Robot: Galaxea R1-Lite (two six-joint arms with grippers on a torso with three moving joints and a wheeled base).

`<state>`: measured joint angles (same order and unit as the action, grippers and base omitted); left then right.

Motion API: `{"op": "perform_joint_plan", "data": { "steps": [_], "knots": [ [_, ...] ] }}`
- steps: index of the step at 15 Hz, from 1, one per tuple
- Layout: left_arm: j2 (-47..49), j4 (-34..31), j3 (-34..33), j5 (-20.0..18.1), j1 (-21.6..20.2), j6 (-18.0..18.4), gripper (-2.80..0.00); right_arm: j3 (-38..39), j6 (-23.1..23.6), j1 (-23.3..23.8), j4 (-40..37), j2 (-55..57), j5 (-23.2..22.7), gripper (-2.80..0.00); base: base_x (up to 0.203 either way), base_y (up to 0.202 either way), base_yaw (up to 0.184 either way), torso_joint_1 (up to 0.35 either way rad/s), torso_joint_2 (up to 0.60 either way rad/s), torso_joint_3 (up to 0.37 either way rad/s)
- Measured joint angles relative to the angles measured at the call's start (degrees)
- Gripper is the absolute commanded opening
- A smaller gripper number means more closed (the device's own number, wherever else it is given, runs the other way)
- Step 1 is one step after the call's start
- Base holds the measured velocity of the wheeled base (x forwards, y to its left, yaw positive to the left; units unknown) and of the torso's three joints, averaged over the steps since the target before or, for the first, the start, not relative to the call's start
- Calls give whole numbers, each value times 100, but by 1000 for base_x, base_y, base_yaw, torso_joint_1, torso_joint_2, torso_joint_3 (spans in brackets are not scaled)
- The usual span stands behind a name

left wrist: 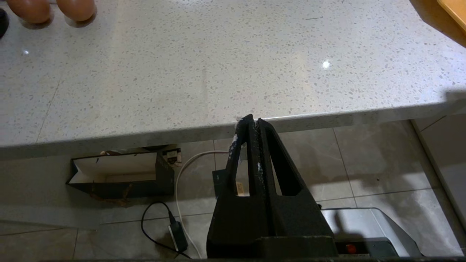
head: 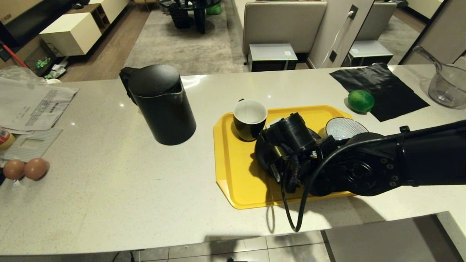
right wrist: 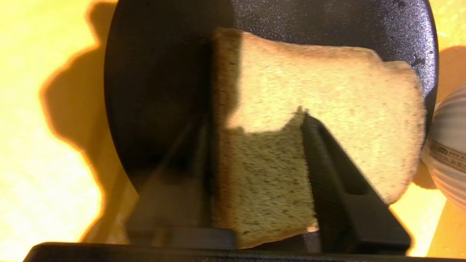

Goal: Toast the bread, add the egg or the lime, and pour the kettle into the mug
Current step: Pick up the bread slice

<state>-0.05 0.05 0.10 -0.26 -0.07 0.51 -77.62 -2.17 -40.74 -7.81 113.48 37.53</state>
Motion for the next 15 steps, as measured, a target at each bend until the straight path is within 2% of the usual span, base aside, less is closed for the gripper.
{"op": "perform_joint_plan", "data": {
  "steps": [15],
  "knots": [
    [0,0,0,-3,0,1,-280,-78,5,-48,-15,-539,-49,-280,0,0,0,0,0,0]
  ]
}}
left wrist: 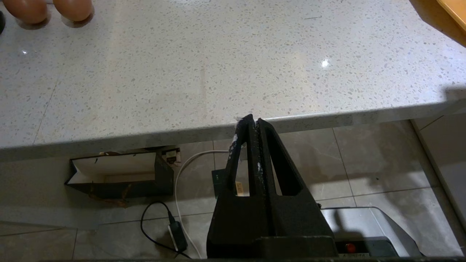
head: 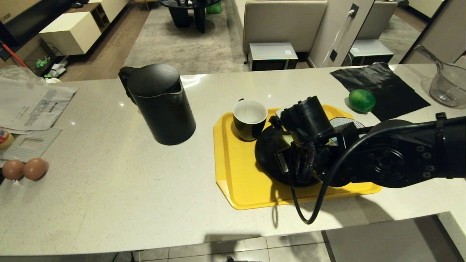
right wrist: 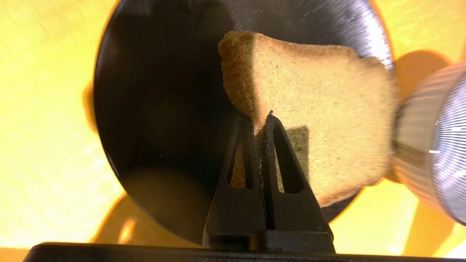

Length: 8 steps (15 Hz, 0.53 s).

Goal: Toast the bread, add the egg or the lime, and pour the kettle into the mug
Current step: Pick up the bread slice

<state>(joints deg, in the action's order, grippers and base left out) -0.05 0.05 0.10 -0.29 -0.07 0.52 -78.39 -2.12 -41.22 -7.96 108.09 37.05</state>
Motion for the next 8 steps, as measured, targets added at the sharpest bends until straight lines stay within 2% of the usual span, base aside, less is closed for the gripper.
{"op": "perform_joint_plan", "data": {
  "steps": [8],
  "knots": [
    [0,-2,0,5,0,0,-280,-10,26,-92,-38,-710,-169,-280,0,0,0,0,0,0]
  ]
}}
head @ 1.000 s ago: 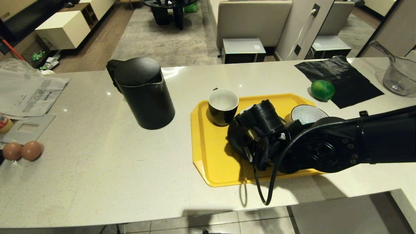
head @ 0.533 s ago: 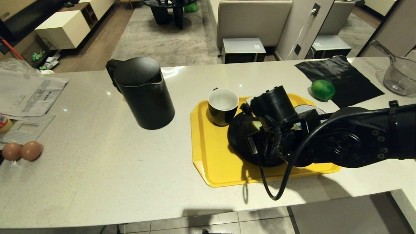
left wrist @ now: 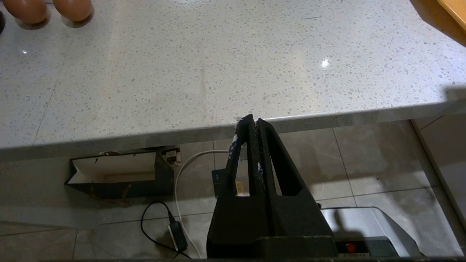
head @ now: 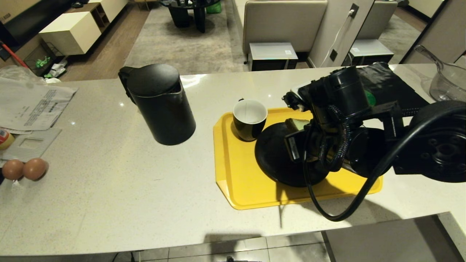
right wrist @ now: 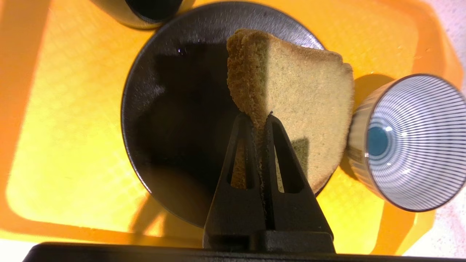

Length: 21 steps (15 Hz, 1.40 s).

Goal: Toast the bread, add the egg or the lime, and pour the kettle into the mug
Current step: Pick up the bread slice, then put the bread slices in the toaster

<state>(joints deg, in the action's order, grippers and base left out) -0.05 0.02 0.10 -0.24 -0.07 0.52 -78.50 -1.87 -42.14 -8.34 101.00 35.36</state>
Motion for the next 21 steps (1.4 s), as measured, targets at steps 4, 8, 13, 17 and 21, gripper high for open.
{"op": "perform_joint_plan", "data": {
  "steps": [4,8,13,17,21],
  "knots": [
    [0,2,0,0,0,0,-280,0,4,-11,-16,-366,-145,-280,0,0,0,0,0,0],
    [0,0,0,-2,0,0,-280,-166,2,-2,-259,-733,-241,-280,0,0,0,0,0,0],
    [0,0,0,0,0,0,-280,-736,5,61,-877,-1161,-292,-280,0,0,0,0,0,0],
    [0,-1,0,0,0,0,-280,-877,5,294,-1065,-1420,-298,-280,0,0,0,0,0,0],
    [0,0,0,-2,0,0,-280,-836,74,674,-1211,-1700,-445,-280,0,0,0,0,0,0]
  ]
}}
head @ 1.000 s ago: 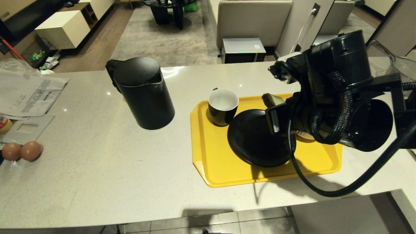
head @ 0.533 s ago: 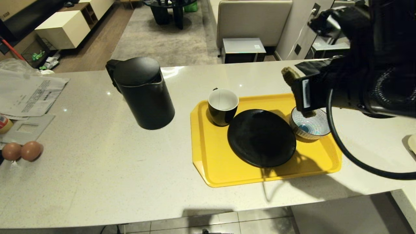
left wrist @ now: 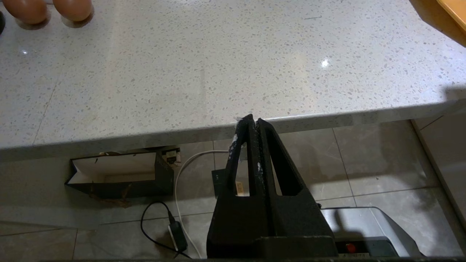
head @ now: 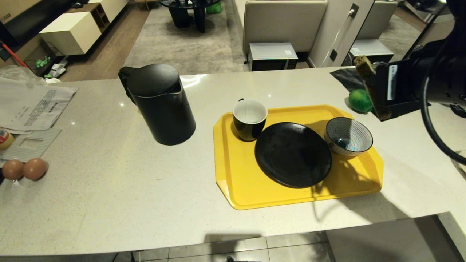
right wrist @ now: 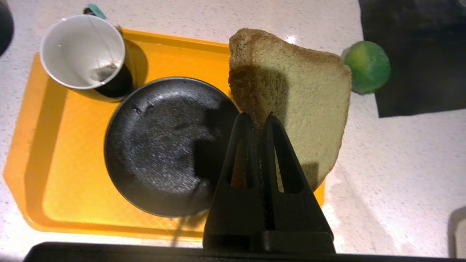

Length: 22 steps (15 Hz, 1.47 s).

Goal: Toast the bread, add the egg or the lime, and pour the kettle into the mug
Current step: Put the bread slices in the toaster

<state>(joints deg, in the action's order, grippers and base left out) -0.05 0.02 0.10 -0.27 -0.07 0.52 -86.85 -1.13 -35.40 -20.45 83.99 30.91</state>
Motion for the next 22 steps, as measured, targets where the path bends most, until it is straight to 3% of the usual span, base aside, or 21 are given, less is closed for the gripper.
{"op": "perform_joint_plan", "data": {
  "steps": [4,15,22],
  "knots": [
    [0,-1,0,0,0,-1,-280,125,19,258,-99,-355,-208,-280,0,0,0,0,0,0],
    [0,-2,4,2,0,11,-280,256,36,283,-97,-651,-216,-280,0,0,0,0,0,0],
    [0,-4,1,-1,-4,2,-280,278,34,290,-108,-715,-214,-280,-156,0,0,0,4,3]
  ]
}}
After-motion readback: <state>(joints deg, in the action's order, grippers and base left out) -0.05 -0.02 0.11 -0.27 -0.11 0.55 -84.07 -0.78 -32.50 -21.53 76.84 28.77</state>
